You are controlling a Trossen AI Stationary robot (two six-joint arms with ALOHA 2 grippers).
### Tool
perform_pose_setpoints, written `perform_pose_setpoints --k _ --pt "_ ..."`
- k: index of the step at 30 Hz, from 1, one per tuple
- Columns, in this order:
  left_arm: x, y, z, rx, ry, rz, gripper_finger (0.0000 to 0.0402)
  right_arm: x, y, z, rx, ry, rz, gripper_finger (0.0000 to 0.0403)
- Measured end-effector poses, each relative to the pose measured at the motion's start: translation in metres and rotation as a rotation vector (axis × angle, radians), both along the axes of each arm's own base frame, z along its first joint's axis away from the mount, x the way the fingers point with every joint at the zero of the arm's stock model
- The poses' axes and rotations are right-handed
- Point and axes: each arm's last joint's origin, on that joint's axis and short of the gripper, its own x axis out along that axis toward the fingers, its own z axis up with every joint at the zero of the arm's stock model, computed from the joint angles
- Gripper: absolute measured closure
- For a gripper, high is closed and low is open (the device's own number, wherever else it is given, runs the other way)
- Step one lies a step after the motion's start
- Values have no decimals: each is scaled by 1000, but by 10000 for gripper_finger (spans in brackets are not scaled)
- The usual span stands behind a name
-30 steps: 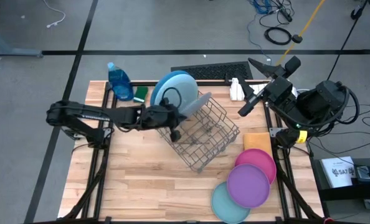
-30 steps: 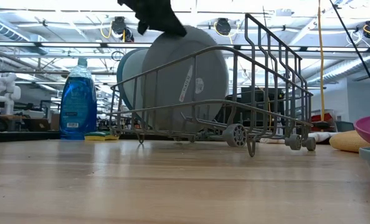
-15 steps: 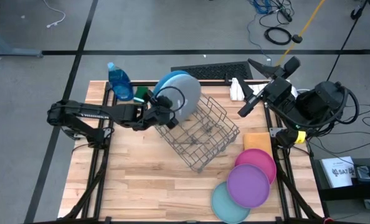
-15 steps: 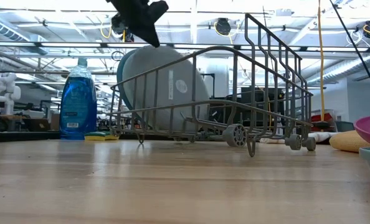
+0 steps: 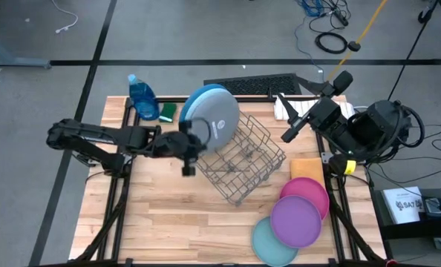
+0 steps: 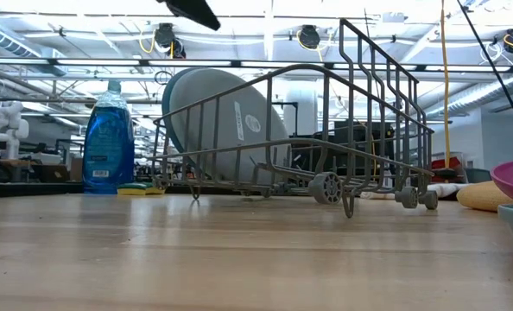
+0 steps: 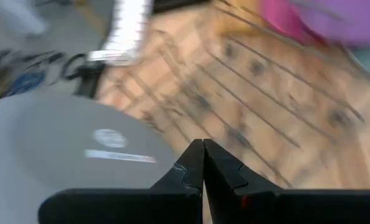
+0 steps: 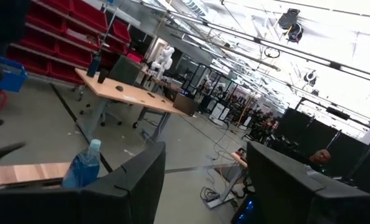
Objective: Sort dishes
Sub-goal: Adjust the dish rack
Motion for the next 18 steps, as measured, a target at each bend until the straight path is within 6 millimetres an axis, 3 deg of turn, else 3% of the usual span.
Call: perform_pose_setpoints --k 5,10,14,18 --pt "4 -17 -32 42 267 -142 364 0 0 0 19 -17 6 186" --pt "17 -30 -62 -40 417 -228 285 0 0 -1 25 -23 8 186" --pt "26 -33 -77 49 470 -178 229 1 1 -3 37 -21 13 186" --pt "31 -28 -90 145 531 -123 209 2 1 -6 45 -10 18 186"
